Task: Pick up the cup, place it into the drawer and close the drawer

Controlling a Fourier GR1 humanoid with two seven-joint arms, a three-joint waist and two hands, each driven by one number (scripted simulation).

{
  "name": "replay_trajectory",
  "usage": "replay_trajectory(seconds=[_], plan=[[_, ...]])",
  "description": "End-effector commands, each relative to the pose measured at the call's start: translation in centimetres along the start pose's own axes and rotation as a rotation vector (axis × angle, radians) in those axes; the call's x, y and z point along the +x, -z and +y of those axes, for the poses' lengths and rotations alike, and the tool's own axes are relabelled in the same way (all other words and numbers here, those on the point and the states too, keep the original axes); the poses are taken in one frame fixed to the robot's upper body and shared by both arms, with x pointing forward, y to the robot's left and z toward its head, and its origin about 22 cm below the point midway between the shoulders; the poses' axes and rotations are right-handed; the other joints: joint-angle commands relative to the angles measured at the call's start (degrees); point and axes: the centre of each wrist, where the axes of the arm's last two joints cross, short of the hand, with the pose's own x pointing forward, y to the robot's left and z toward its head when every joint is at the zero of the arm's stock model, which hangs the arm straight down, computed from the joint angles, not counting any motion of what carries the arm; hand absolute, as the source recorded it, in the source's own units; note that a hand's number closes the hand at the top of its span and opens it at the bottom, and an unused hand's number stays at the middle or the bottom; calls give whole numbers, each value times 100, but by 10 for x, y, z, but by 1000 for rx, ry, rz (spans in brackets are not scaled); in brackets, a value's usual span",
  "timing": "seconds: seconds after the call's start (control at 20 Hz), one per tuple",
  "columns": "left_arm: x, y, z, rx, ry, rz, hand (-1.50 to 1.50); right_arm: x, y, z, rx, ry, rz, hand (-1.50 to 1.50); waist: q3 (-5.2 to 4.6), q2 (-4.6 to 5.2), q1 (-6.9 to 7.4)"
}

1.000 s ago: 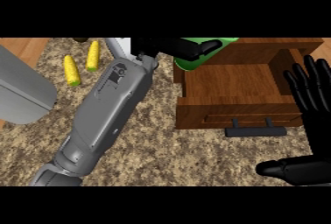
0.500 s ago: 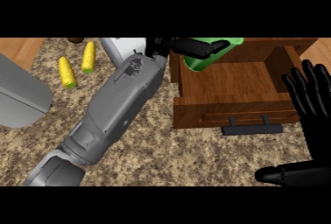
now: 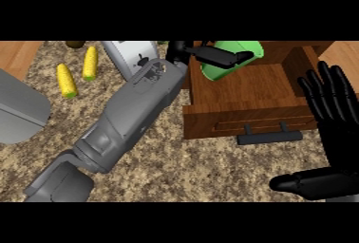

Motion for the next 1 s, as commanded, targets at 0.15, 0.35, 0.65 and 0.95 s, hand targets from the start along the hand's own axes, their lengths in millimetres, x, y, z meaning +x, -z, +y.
replay_trajectory(seconds=[0.15,0.35,0.65,0.95], plan=[[1,2,-8,3,118,42,150,7,4,6,44,4,-21,-150,5,40,-237],[-18,-11,-8,-22,197,48,-150,7,8,7,47,25,-16,-150,5,54,-230],[-15,-16,-17,-23,116,25,-150,6,15,9,46,69,-36,-150,2,54,-212],[8,-10,-26,-5,-56,-52,-150,7,6,1,71,114,-39,-150,1,6,-118]])
